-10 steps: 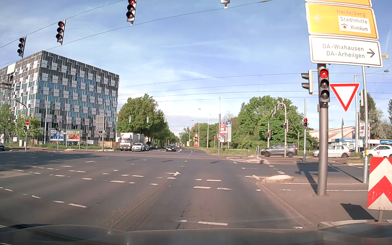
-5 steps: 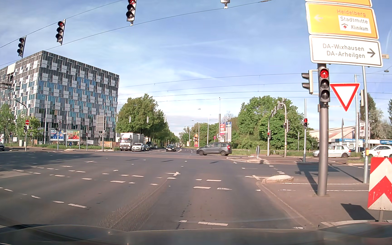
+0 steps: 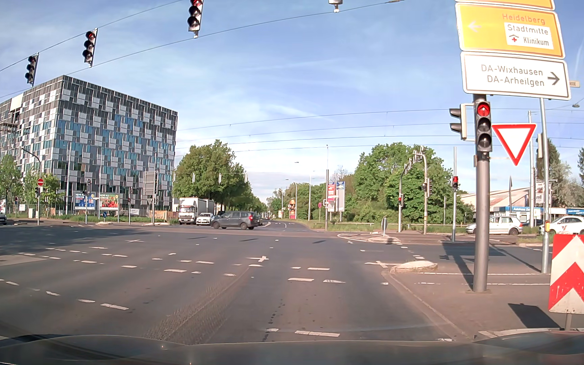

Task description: Follow the waypoints while adhering to traffic rules and regulations

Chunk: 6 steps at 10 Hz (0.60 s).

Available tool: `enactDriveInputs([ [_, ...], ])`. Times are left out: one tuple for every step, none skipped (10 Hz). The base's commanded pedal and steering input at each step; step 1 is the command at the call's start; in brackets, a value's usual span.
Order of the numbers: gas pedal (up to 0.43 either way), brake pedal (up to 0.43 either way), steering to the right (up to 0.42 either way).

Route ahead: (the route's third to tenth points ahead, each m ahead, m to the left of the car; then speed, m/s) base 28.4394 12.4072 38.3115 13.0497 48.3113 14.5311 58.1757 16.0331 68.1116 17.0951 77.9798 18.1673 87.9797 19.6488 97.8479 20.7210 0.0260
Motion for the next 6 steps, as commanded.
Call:
enactDriveInputs([
  [0.000, 0.098, -0.015],
  [0.000, 0.098, -0.015],
  [0.000, 0.091, -0.015],
  [0.000, 0.085, -0.015],
  [0.000, 0.085, -0.015],
  [0.000, 0.085, -0.015],
])
